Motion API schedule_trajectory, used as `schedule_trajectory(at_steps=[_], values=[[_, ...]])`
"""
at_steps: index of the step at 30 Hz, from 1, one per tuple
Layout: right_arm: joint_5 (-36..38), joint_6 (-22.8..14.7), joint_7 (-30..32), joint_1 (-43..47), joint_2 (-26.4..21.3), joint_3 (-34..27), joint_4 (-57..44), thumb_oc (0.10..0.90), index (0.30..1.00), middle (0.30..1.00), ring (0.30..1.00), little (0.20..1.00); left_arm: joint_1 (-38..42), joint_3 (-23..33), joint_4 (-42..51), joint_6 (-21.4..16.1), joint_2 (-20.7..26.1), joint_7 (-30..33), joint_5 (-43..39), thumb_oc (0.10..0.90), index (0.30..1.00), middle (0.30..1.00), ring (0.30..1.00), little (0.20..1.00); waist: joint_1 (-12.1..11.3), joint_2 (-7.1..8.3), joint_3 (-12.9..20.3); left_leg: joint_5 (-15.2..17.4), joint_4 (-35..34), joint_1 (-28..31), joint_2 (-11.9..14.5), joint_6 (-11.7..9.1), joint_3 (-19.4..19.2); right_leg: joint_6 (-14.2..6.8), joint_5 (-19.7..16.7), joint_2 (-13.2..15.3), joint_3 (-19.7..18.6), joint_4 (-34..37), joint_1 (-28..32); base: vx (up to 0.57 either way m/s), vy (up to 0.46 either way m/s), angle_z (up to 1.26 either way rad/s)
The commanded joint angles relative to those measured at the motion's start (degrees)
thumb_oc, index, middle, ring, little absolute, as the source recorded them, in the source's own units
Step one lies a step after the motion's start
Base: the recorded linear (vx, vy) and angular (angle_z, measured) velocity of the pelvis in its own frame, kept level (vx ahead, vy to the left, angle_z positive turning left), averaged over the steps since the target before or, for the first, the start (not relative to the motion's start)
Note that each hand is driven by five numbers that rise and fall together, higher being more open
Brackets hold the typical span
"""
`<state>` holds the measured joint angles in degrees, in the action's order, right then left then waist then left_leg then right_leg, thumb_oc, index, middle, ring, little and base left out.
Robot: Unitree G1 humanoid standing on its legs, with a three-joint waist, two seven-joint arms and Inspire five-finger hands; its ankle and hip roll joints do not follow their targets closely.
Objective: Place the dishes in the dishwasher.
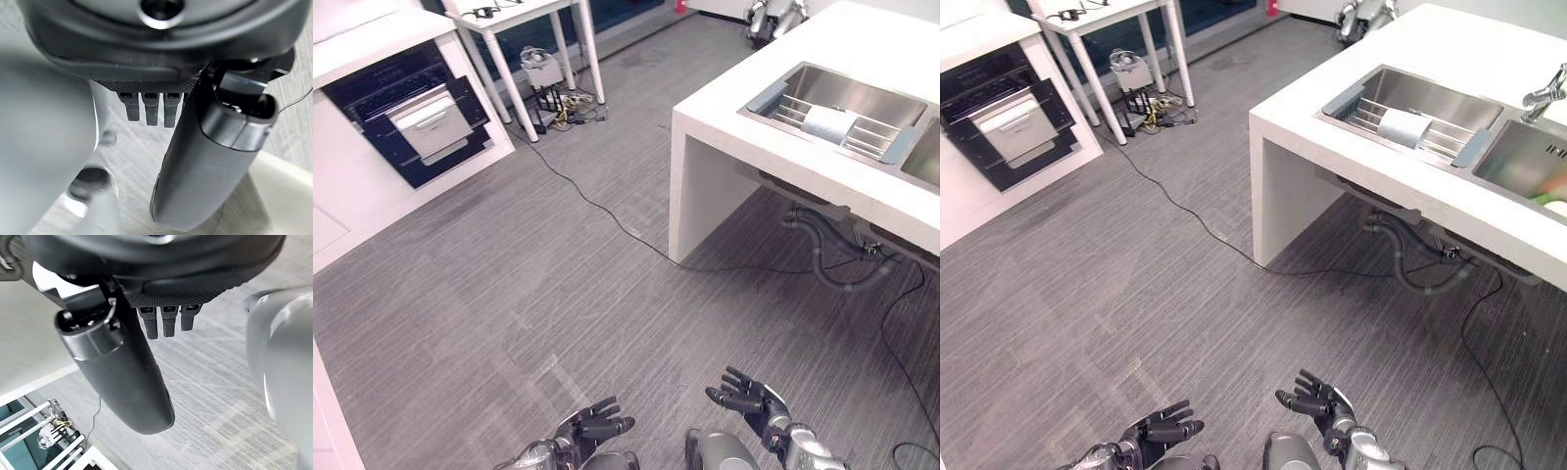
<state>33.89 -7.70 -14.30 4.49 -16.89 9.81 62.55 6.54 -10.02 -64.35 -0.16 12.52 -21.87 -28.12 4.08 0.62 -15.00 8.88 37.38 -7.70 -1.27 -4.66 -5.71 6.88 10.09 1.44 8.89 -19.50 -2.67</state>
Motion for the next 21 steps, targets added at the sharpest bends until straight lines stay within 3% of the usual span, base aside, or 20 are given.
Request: schedule_trajectory(at_steps=[1,2,4,7,11,19,20,21], values=[[1.2,-1.9,-0.7,0.9,-3.2,-1.4,-2.6,0.8,0.9,0.9,0.9,0.9,-1.0,-2.8,1.0,-0.1,-1.6,-2.2,0.2,0.8,0.9,0.9,0.9,0.9,0.9,-1.94,-0.4,-2.0,-20.2,5.8,1.3,4.5,1.2,-8.2,1.6,1.5,-1.7,2.3,1.6,0.16,0.098,-0.2],[1.4,-1.9,-0.8,0.9,-3.3,-1.4,-2.3,0.8,0.9,0.9,0.9,0.9,-1.1,-2.9,0.6,-0.4,-1.6,-2.3,0.1,0.8,0.9,0.9,0.9,0.9,0.8,-2.67,-0.5,-1.4,-20.2,2.8,2.1,3.8,1.9,-8.4,2.3,0.6,-1.8,2.3,2.3,0.17,0.114,-0.11],[2.4,-1.9,-0.9,1.0,-3.5,-1.1,-1.8,0.8,0.9,0.9,0.9,0.9,-1.3,-2.8,-0.3,-1.0,-1.7,-2.7,0.5,0.8,0.9,0.9,0.9,0.9,-0.1,-3.63,-0.8,-3.3,-20.2,-3.4,3.5,2.1,3.9,-8.4,4.2,-1.1,-2.7,2.3,3.9,0.22,0.12,0.05],[3.3,-2.2,-1.5,0.9,-3.6,-1.0,-1.1,0.8,0.9,0.9,0.9,0.9,-1.8,-2.4,-0.8,-1.3,-1.7,-3.0,1.4,0.8,0.9,0.9,0.9,0.9,-1.2,-4.03,-1.1,-5.6,-20.2,-7.1,4.8,1.4,4.8,-8.2,5.7,-2.0,-3.8,2.3,5.8,0.23,0.129,-0.06],[3.8,-2.1,-1.2,1.0,-3.2,-1.4,-0.8,0.8,0.9,0.9,0.9,0.9,-1.9,-2.3,-1.3,-1.2,-1.4,-3.1,2.4,0.8,0.9,0.9,0.9,0.9,-1.0,-4.09,-0.4,-4.6,-20.2,-6.4,5.2,2.1,2.8,-8.7,6.6,-1.3,-4.2,2.3,6.8,0.18,0.167,-0.55],[3.8,-3.2,1.0,1.0,-1.4,-1.9,-0.3,0.8,0.9,0.9,0.9,0.9,-0.9,-3.2,-1.5,-1.2,0.0,-3.1,2.4,0.8,0.9,0.9,0.9,0.9,-0.3,-5.4,1.0,0.5,-20.2,-0.7,1.5,6.0,5.0,-9.2,5.1,-0.8,-4.7,2.3,6.7,0.2,0.213,-0.26],[4.1,-3.2,1.5,1.1,-1.2,-2.3,-0.3,0.8,0.9,0.9,0.9,0.9,-0.7,-3.3,-1.5,-0.8,0.2,-2.6,2.9,0.8,0.9,0.9,0.9,0.9,0.1,-5.92,0.7,1.5,-20.2,0.4,1.3,7.1,5.0,-9.1,3.8,-1.7,-3.6,1.0,6.8,0.27,0.285,-0.27],[3.5,-3.4,0.9,1.1,-0.9,-2.6,-0.3,0.8,0.9,0.9,0.9,0.9,-0.8,-3.3,-1.7,-0.7,0.4,-2.1,3.0,0.8,0.9,0.9,0.9,0.9,0.3,-5.93,0.2,2.5,-20.2,1.7,1.0,8.0,4.0,-10.0,2.2,-1.4,-2.0,-6.6,2.9,0.22,0.214,-0.5]])
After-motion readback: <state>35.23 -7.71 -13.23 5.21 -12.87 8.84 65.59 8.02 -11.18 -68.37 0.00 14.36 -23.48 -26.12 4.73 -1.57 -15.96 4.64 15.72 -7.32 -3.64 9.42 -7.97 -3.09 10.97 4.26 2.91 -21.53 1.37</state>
